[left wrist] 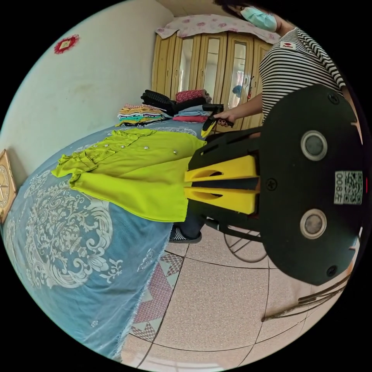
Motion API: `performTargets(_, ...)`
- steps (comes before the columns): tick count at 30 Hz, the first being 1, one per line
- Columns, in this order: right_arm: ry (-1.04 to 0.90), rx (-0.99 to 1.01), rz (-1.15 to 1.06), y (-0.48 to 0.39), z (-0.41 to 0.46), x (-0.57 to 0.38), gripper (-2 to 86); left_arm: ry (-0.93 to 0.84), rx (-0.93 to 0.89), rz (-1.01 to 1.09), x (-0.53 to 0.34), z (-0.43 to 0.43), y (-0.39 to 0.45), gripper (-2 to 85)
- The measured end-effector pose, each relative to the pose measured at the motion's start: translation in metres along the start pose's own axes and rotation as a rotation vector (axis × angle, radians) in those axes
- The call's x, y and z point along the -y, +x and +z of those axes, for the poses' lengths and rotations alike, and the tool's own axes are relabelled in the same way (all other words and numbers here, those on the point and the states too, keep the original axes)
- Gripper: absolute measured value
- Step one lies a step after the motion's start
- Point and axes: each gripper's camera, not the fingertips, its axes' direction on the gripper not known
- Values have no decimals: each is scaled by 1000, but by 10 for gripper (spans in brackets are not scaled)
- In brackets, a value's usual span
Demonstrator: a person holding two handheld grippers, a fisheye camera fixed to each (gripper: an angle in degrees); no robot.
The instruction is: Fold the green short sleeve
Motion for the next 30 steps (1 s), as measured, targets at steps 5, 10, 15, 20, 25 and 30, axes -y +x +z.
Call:
performTargets(5, -35, -67, -12, 14, 13, 8, 77, -4, -7, -45, -33, 2, -23, 21)
performTargets(10, -108, -67, -39, 26, 36, 16, 87, -23, 7, -56, -53, 7, -33, 20)
performTargets(15, -131, -34, -45, 31, 51, 14, 83, -52, 27, -36, -69, 20, -36, 22)
performTargets(20, -210, -42, -33, 41, 63, 22, 28, -42, -10, -43, -87, 30, -47, 29)
performTargets(25, -241, -20, -88, 34, 57, 15, 11, -16, -57, -70, -111, 33, -74, 56)
performTargets(30, -239, 98, -174, 15, 20, -7, 7, 26, -162, -137, -144, 39, -125, 103)
